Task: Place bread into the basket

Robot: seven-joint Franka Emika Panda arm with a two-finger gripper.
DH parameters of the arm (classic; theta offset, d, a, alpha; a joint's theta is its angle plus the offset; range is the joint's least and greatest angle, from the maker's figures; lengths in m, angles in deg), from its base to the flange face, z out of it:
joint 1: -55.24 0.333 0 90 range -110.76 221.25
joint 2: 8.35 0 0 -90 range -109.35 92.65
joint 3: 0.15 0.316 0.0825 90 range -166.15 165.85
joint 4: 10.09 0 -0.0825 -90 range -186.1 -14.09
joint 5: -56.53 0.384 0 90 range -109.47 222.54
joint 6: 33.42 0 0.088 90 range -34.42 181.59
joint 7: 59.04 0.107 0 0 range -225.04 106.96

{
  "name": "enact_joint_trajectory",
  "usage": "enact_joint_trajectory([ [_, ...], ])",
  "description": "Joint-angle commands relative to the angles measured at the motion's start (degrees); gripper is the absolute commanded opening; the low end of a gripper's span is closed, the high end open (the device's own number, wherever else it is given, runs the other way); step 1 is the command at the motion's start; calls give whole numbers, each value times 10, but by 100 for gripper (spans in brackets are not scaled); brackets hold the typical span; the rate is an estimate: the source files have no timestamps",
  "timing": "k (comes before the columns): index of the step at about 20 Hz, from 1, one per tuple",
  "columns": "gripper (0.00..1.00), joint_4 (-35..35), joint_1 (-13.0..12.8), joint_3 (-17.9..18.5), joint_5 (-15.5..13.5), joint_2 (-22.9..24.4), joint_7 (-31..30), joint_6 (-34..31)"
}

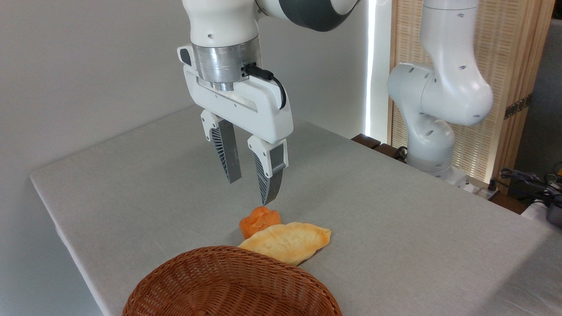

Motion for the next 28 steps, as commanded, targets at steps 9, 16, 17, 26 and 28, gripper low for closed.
enact_joint_trajectory([
  [9, 100, 16, -2, 7, -7, -1, -3, 1],
  [16, 100, 18, -2, 2, -8, -5, -3, 2],
  [17, 100, 18, -2, 2, -8, -5, -2, 2],
  [26, 100, 15, -3, 1, -8, -3, 10, -2],
  [28, 100, 9, -10, 1, -7, 1, 10, -1],
])
